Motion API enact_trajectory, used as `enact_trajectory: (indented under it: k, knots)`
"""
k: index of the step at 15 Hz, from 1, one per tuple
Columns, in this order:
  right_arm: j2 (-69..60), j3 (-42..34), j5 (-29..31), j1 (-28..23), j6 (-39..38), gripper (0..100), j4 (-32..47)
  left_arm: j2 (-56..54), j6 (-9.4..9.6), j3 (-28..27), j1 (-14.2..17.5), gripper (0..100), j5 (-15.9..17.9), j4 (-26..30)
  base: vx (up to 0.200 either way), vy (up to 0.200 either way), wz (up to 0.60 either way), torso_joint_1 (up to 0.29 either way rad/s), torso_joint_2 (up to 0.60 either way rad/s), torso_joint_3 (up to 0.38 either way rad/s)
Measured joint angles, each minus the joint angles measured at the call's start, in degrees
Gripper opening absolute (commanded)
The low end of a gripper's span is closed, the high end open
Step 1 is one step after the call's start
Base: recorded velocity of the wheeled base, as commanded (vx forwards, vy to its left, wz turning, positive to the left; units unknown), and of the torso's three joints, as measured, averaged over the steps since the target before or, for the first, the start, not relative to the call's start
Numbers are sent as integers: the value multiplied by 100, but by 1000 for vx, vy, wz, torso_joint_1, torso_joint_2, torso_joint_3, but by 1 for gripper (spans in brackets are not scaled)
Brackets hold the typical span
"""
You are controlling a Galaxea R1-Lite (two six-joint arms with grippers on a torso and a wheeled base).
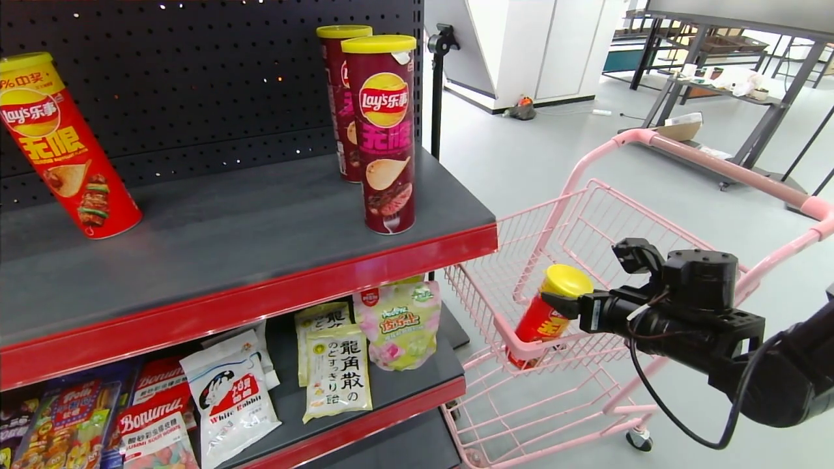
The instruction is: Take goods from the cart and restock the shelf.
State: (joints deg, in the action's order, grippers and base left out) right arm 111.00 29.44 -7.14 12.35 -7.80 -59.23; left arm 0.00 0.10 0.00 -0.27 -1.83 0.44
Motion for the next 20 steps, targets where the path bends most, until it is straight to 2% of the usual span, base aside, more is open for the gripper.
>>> enact_trajectory:
  k: [15,16,20]
  knots:
    - [802,750,202,66,-156,100,-16,0,6,0,0,100,2,0,0,0,0,0,0,0]
    - [833,785,233,66,-156,0,-22,0,6,0,0,100,0,0,0,0,0,0,0,0]
    - [885,827,263,179,-161,0,-22,0,6,0,0,100,0,0,0,0,0,0,0,0]
